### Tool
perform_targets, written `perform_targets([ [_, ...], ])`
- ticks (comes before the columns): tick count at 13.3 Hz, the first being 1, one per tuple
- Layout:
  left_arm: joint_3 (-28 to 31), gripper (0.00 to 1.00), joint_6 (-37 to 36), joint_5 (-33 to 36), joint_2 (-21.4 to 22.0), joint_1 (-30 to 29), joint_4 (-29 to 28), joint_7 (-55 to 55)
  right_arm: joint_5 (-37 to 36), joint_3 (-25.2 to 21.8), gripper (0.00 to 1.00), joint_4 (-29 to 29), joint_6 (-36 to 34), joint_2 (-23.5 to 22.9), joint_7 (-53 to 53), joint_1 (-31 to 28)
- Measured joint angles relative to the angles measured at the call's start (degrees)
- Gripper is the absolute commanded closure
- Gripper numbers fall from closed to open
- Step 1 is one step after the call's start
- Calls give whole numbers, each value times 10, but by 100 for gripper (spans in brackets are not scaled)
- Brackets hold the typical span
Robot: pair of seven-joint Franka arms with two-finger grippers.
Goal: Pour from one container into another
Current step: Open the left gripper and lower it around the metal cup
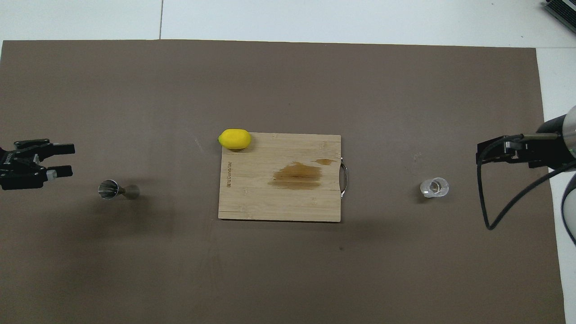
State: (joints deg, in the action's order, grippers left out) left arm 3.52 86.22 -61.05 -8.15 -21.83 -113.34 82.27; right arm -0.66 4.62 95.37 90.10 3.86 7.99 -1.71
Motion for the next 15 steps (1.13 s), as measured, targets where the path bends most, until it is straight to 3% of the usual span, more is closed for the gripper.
perform_targets([
  [5, -1, 0, -108, -14, -29, -18, 0, 136, 0, 0, 1, 0, 0, 0, 0, 0],
  [12, 0, 0, -152, -14, -65, -20, 1, 296, 0, 0, 1, 0, 0, 0, 0, 0],
  [15, 0, 0, -176, -14, -108, -30, 12, 342, 0, 0, 1, 0, 0, 0, 0, 0],
])
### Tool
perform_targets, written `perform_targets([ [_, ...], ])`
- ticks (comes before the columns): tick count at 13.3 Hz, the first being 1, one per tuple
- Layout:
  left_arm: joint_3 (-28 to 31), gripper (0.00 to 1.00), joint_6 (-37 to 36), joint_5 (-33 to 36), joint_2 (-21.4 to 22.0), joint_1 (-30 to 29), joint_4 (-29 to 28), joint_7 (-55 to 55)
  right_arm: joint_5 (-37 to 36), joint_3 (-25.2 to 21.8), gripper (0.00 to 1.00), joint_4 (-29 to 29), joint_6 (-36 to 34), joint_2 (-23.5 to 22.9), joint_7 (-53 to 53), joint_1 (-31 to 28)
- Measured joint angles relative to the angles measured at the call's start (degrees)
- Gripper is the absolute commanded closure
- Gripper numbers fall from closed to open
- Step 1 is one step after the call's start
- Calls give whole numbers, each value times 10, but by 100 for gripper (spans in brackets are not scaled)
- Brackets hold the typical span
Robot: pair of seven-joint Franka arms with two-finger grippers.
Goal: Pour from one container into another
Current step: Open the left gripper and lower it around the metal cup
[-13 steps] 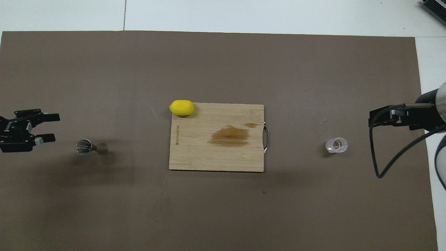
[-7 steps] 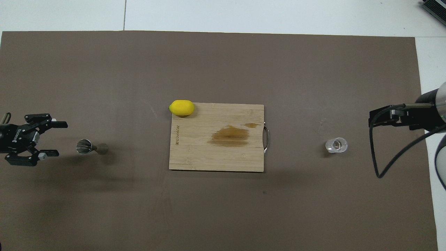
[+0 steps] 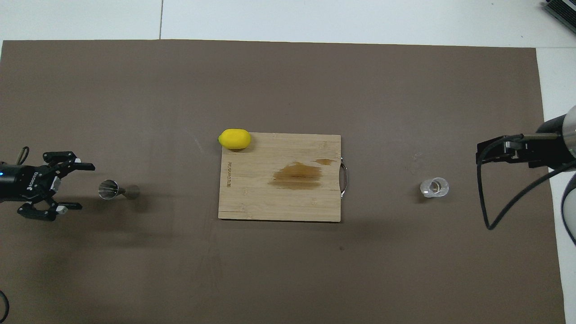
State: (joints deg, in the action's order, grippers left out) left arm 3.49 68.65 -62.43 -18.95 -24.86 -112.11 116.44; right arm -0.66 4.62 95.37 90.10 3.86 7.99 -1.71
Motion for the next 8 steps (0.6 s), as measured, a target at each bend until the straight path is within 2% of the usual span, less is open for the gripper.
perform_targets([
  [3, 0, 0, -17, 3, -16, -5, 16, 14, 0, 0, 1, 0, 0, 0, 0, 0],
  [8, -1, 0, -19, 40, -22, -5, 31, 120, 0, 0, 1, 0, 0, 0, 0, 0],
])
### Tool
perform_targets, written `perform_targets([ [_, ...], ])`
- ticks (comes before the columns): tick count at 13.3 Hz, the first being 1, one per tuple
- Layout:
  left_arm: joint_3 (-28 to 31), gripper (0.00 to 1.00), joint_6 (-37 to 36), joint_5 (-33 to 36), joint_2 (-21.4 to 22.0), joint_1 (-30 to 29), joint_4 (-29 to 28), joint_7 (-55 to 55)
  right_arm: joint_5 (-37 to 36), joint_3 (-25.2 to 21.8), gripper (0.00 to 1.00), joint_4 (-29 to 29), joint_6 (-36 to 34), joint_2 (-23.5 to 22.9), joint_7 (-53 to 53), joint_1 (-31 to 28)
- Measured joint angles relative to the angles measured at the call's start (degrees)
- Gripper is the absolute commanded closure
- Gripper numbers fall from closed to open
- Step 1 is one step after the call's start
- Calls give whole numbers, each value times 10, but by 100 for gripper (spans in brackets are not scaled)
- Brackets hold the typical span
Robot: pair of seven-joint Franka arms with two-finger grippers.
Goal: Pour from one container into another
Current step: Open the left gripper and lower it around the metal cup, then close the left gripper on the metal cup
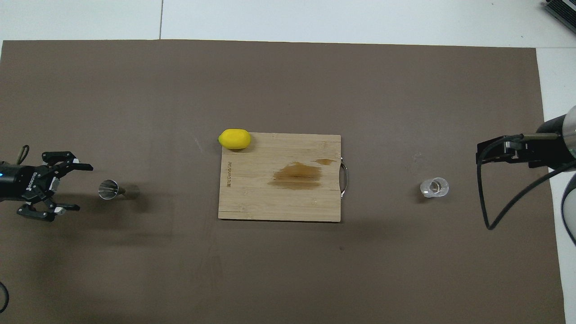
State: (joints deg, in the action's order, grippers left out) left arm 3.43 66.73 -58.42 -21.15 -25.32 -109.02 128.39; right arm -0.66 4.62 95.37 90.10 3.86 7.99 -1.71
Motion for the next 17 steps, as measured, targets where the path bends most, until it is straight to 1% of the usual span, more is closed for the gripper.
perform_targets([
  [5, 0, 0, 0, -9, -20, -6, 9, 10, 0, 0, 1, 0, 0, 0, 0, 0],
  [8, 1, 0, 0, -26, -44, -24, 9, 11, 0, 0, 1, 0, 0, 0, 0, 0],
  [11, -4, 0, 0, -32, -67, -27, 9, 45, 0, 0, 1, 0, 0, 0, 0, 0],
  [17, -9, 0, -5, -17, -72, -26, 11, 57, 0, 0, 1, 0, 0, 0, 0, 0],
])
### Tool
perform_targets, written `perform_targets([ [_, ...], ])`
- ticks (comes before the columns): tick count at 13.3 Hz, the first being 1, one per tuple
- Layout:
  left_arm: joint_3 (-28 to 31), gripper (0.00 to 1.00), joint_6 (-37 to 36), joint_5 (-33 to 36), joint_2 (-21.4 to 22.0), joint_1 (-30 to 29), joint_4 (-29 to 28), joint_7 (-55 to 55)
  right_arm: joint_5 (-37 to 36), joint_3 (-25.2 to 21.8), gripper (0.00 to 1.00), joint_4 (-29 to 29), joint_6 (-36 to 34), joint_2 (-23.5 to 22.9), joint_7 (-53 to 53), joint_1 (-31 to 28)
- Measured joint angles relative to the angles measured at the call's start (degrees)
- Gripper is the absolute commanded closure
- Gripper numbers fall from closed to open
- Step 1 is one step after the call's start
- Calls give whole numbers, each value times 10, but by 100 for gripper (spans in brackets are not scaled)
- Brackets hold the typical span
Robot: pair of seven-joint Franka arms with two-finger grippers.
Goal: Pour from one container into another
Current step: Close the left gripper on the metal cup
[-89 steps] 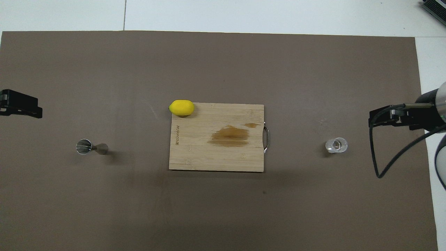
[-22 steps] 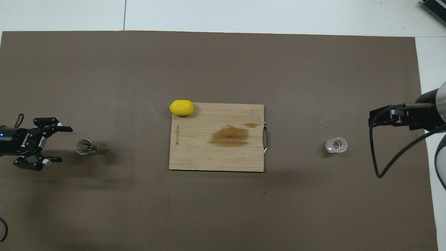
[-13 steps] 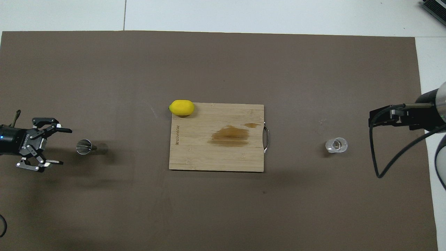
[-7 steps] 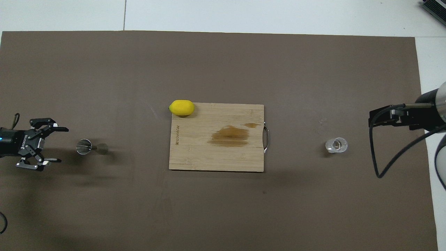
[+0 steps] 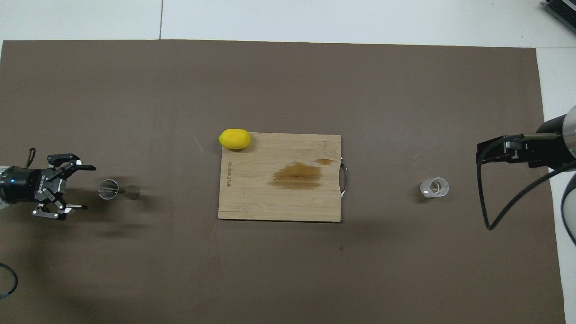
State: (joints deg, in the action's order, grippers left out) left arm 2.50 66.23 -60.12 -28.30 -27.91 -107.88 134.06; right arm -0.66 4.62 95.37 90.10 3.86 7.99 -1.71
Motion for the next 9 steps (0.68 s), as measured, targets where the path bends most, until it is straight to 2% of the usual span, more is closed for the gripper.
perform_targets([
  [3, -1, 0, 12, 27, -1, 17, 2, 13, 0, 0, 1, 0, 0, 0, 0, 0],
  [9, 1, 0, 24, 24, -5, 21, 1, 17, 0, 0, 1, 0, 0, 0, 0, 0],
])
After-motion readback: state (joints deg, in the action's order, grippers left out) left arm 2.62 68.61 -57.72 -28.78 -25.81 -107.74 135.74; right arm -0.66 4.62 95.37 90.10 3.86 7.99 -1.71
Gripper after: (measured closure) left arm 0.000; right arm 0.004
